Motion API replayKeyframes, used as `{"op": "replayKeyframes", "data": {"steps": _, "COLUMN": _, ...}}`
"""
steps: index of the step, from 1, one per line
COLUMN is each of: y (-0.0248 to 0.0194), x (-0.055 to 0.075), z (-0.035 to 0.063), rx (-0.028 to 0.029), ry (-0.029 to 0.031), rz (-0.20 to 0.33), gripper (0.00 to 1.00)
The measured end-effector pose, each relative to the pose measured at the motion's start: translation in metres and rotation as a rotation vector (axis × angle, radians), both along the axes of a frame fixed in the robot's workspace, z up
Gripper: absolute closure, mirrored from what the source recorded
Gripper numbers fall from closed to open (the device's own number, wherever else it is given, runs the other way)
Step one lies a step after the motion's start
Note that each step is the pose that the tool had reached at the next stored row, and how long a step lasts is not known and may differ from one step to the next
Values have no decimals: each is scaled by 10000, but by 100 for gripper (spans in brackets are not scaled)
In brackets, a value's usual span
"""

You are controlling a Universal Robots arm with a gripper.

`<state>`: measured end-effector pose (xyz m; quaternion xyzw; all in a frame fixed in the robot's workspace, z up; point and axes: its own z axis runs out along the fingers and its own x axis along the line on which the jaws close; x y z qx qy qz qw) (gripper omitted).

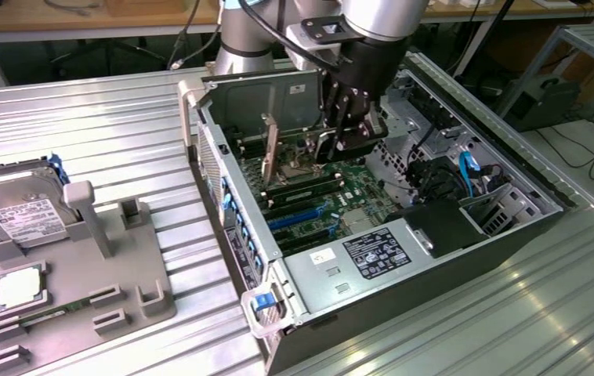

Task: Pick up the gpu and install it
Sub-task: 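Insert the gpu into the slot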

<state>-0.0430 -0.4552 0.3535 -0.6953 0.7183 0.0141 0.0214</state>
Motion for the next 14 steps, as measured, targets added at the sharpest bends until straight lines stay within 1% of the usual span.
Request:
{"op": "replayKeyframes", "data": {"steps": 2, "y": -4, "x": -9, "z": -34, "rx": -1, "ry": 1, "rz": 1, "gripper": 71}}
{"op": "replayKeyframes", "data": {"steps": 6, "y": -49, "x": -11, "z": -94, "rx": -1, "ry": 1, "rz": 1, "gripper": 71}}
{"op": "replayKeyframes", "data": {"steps": 8, "y": -62, "x": -12, "z": -130, "rx": -1, "ry": 1, "rz": 0, "gripper": 71}}
{"op": "replayKeyframes", "data": {"steps": 12, "y": -78, "x": -15, "z": -213, "rx": -2, "ry": 1, "rz": 0, "gripper": 71}}
{"op": "replayKeyframes", "data": {"steps": 14, "y": -78, "x": -45, "z": -249, "rx": -2, "ry": 1, "rz": 1, "gripper": 71}}
